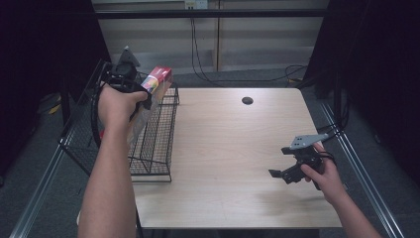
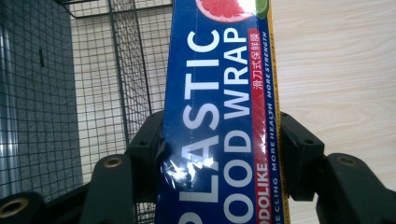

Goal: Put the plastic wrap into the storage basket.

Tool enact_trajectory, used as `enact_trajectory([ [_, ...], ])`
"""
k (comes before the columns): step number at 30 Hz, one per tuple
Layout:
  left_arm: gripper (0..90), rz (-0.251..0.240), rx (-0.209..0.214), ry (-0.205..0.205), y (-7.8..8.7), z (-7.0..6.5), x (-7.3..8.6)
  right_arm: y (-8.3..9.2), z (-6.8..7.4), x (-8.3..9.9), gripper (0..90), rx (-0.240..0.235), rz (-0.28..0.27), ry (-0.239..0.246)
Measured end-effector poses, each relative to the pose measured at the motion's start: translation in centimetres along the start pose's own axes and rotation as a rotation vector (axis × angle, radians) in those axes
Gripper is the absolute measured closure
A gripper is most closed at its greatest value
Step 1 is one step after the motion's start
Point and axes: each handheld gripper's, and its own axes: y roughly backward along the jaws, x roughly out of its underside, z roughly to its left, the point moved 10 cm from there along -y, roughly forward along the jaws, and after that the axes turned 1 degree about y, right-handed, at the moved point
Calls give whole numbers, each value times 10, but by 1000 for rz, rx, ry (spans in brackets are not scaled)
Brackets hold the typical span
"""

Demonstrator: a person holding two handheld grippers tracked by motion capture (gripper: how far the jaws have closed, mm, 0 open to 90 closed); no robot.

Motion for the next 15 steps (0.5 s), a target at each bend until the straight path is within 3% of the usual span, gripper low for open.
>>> enact_trajectory([
  [15, 434, -8, -5, 47, 2, 17, 5, -1, -2, 2, 21, 22, 15, 12],
])
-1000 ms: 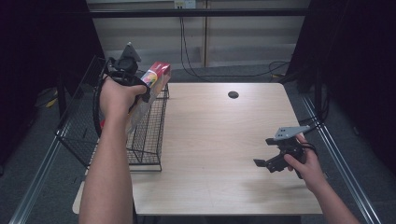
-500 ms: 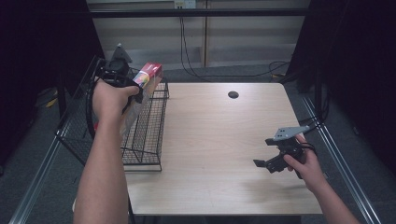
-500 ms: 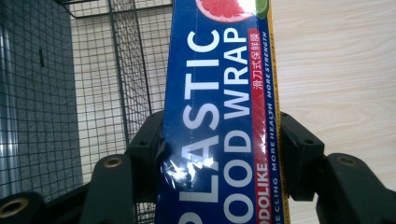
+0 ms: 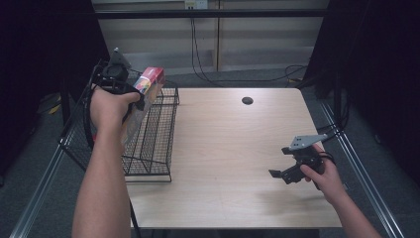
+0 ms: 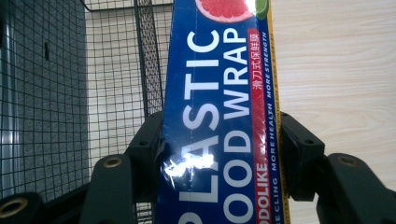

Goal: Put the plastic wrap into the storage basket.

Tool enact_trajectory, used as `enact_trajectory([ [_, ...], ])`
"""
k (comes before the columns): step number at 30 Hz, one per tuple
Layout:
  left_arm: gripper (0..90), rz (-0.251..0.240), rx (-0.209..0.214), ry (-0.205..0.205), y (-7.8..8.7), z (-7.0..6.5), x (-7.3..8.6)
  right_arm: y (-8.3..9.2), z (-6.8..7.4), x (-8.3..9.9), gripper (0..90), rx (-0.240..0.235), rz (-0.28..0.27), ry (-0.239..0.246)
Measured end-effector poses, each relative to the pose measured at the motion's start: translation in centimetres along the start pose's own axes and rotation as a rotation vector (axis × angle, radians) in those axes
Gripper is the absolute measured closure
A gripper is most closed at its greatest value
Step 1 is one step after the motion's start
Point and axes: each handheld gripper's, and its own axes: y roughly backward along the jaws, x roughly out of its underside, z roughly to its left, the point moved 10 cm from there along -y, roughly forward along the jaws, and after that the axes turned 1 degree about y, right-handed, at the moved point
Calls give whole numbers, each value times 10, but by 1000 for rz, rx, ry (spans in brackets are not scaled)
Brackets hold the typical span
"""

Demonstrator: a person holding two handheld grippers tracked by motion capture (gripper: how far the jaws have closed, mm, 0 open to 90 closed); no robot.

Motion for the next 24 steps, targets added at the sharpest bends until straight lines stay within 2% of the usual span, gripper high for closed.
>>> enact_trajectory([
  [7, 433, -5, -13, 13, 2, 10, 3, -1, 2, 1, 23, -4, 14, 17],
  [17, 433, -13, -15, 35, 4, 15, 3, 0, 0, 0, 24, 24, 3, 19],
  [19, 433, -12, -15, 54, 4, 16, 4, -1, 0, 0, 24, 19, 1, 21],
  [24, 434, -13, -37, 64, 4, 20, 4, 1, 0, -1, 23, 24, -3, 19],
])
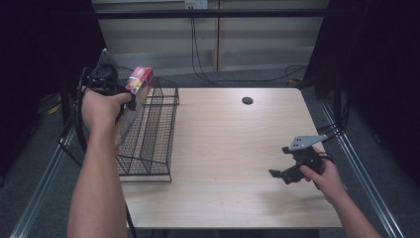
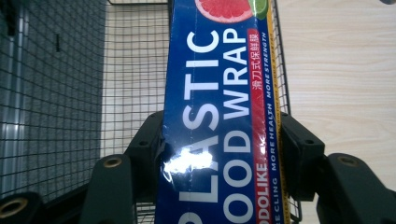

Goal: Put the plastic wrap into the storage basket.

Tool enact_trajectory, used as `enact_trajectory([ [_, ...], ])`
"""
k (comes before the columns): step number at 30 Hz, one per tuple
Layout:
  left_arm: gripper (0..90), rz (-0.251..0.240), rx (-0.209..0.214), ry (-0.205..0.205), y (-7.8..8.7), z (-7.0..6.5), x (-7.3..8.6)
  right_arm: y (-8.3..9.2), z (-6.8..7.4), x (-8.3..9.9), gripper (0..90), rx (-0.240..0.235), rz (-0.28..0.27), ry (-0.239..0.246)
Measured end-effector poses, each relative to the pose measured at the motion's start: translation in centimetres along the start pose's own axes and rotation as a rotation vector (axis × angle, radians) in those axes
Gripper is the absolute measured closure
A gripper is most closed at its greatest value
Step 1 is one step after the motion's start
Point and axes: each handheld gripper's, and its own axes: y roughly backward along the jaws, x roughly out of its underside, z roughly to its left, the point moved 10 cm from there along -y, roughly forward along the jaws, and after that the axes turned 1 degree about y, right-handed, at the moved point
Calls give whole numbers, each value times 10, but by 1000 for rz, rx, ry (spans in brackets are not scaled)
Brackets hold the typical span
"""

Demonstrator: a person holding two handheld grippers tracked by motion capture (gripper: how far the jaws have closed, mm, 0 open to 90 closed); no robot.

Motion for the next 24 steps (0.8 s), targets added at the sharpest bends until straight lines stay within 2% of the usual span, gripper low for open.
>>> enact_trajectory([
  [6, 433, -6, -20, 17, -1, 7, 1, 0, 0, 0, 24, 2, -1, 3],
  [9, 434, -9, -12, 37, -3, 8, 2, 0, 0, 0, 23, 4, -1, -2],
  [12, 433, -7, -30, 40, -5, 11, 3, 0, 0, -1, 23, 4, -4, 0],
  [17, 433, -21, -43, 65, -9, 15, 3, 0, 0, -1, 23, 3, -6, 1],
  [21, 434, -26, -43, 84, -7, 19, 3, 0, 1, 0, 23, 0, -2, 5],
  [24, 434, -25, -57, 80, -5, 23, 2, -1, 0, 0, 23, 0, -1, 5],
])
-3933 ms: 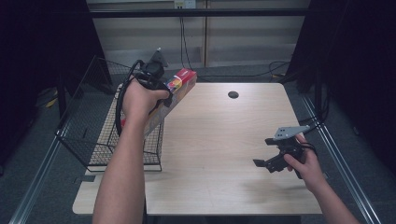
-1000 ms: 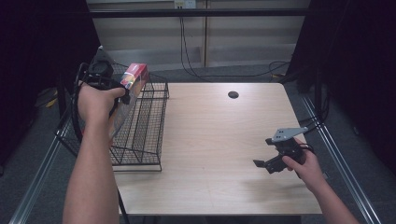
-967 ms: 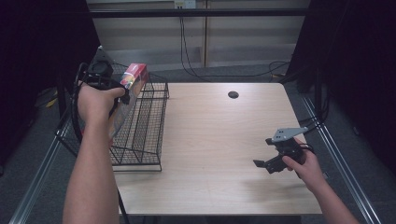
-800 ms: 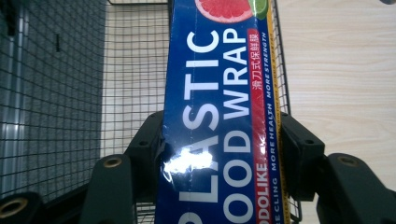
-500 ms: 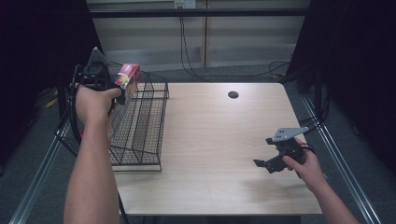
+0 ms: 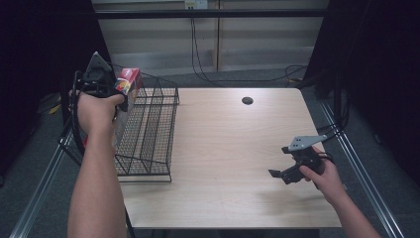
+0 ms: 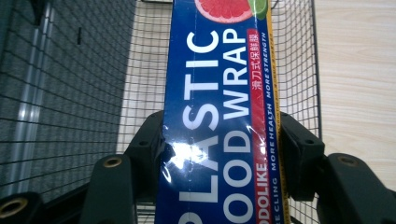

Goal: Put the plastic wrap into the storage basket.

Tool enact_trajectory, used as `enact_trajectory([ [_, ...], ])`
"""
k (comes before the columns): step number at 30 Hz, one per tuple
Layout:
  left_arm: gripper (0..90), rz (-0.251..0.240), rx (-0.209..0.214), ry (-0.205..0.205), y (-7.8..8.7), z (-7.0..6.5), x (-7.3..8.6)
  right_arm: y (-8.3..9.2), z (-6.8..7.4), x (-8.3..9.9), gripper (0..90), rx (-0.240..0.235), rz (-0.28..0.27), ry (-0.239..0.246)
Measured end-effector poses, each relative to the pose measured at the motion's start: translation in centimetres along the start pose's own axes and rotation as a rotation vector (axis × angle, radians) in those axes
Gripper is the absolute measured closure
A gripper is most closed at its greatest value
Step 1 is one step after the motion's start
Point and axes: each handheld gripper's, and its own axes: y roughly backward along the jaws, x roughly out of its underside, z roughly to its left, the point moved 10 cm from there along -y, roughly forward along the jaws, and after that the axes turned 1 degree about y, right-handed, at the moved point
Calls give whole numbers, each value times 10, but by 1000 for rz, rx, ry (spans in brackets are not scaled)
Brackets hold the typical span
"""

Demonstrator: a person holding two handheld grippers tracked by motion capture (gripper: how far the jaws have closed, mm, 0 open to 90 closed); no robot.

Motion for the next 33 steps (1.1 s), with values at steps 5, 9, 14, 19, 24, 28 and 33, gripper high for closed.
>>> enact_trajectory([
  [5, 435, 3, 4, 15, 4, 9, 1, 1, 0, 0, 23, 5, 1, -2],
  [9, 435, 0, -7, 26, 3, 17, 2, 0, 0, 0, 23, 3, -1, 2],
  [14, 434, 3, -34, 50, -2, 27, 5, 0, 0, 0, 22, 2, -2, 1],
  [19, 434, 5, -34, 61, -7, 31, 7, 0, 0, 0, 22, 2, -2, 2],
  [24, 434, 21, -34, 59, -11, 32, 11, 1, 0, 0, 22, 2, -3, -2],
  [28, 433, 22, -36, 60, -13, 32, 11, 1, 0, 0, 23, 4, -2, -4],
  [33, 433, 25, -32, 69, -15, 31, 13, 1, 0, 1, 22, 0, -1, -2],
])
